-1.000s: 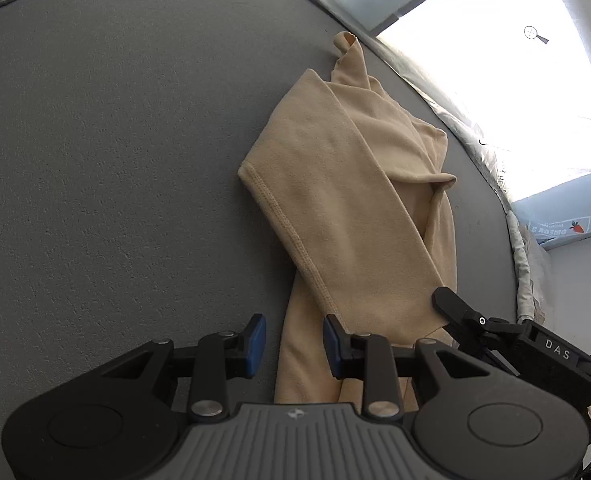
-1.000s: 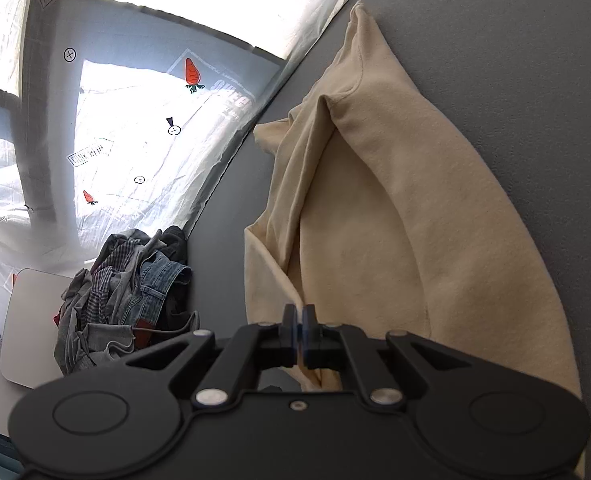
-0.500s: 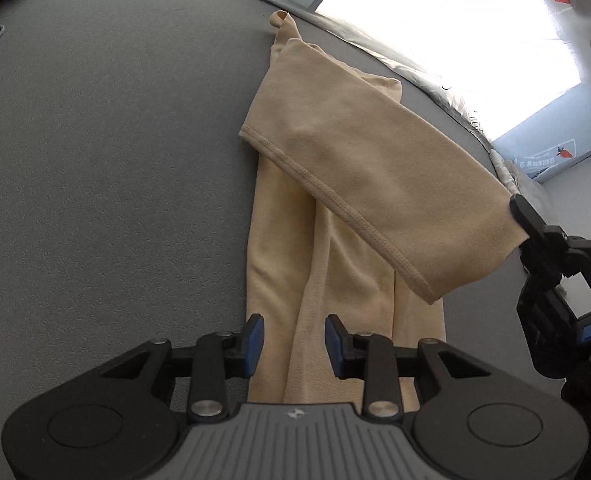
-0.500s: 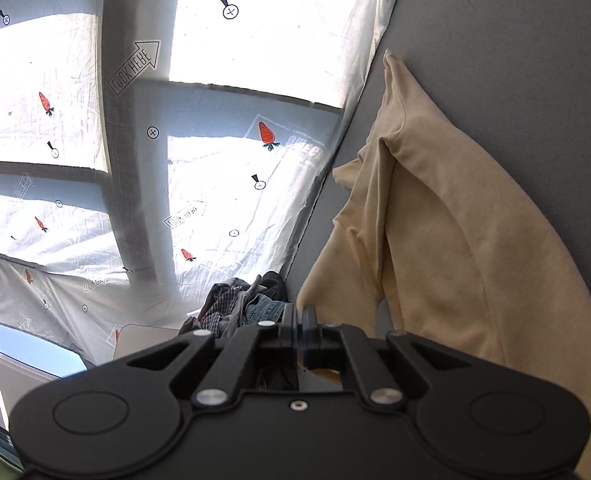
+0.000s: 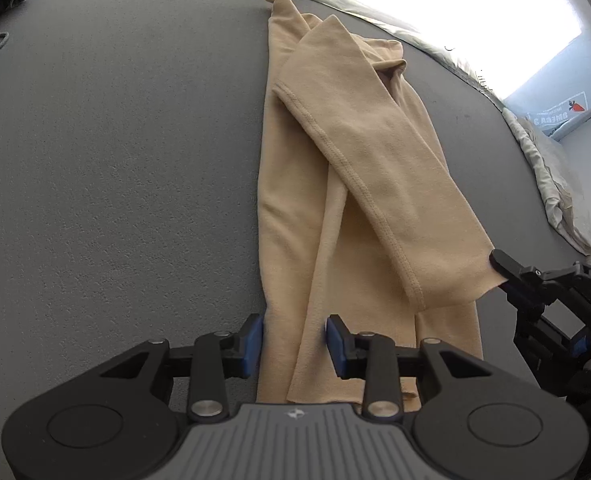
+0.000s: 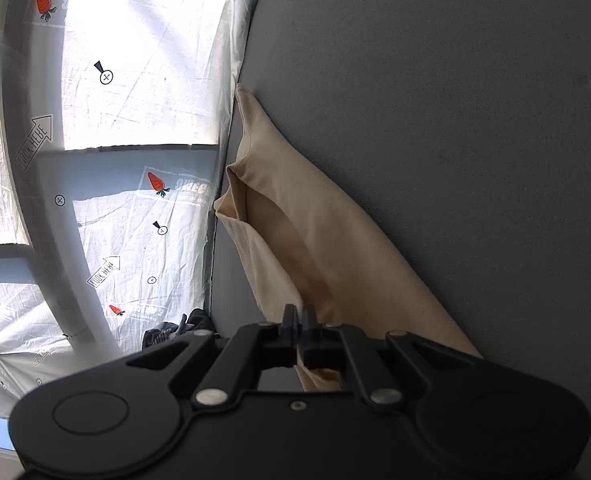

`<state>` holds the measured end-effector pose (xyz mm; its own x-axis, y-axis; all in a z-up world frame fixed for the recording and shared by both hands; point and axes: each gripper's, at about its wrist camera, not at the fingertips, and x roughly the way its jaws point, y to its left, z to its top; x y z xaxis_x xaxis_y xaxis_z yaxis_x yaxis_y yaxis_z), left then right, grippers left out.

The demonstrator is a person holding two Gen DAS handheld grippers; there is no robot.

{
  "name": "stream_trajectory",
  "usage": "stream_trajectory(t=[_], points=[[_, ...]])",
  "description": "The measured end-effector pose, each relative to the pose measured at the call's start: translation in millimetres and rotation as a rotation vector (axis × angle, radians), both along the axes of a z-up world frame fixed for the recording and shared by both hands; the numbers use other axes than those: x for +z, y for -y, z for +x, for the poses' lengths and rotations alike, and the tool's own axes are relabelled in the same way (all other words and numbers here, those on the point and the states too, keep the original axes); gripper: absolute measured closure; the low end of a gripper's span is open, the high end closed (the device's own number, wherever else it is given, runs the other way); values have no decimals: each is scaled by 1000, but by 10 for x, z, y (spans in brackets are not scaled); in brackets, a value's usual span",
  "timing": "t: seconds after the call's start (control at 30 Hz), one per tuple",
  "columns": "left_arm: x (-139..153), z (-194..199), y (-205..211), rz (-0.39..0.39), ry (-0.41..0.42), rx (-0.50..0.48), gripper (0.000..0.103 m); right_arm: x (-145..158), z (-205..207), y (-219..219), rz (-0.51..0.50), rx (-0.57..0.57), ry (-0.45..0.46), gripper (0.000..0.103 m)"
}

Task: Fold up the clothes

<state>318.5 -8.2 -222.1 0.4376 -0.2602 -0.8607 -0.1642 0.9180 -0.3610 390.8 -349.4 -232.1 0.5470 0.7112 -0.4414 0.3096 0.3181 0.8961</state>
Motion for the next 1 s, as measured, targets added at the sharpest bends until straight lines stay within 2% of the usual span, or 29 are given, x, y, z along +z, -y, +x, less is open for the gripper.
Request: stream_trajectory(t=[0.17,0.33,0.47,0.6,0.67,0.77,0.9,1.0], points=[[-15,-94,8,-12,14,50,66,-62,-190,156,-29,-21,-27,101],[0,-128,62,-11,31,77,64,-144,-374,365,41,-97,-70,101],[10,-165,115,-4,46,74,55,-87,-378,383,20,-68,-32,97],[20,-194,126,-9,37,69,52,-201,-277,270,41,-41,-73,92],[4,-207,72,-44,36,86,51,-276,-230,202,54,-30,-98,90],[-21,-227,-11,-99,34,113,51,-356,-160,103,46,-23,-138,73],[-52,-224,-96,-155,25,133,51,-431,-81,-23,60,-10,-162,72],[-55,-211,-92,-152,24,113,51,-452,-44,-96,68,2,-162,72]])
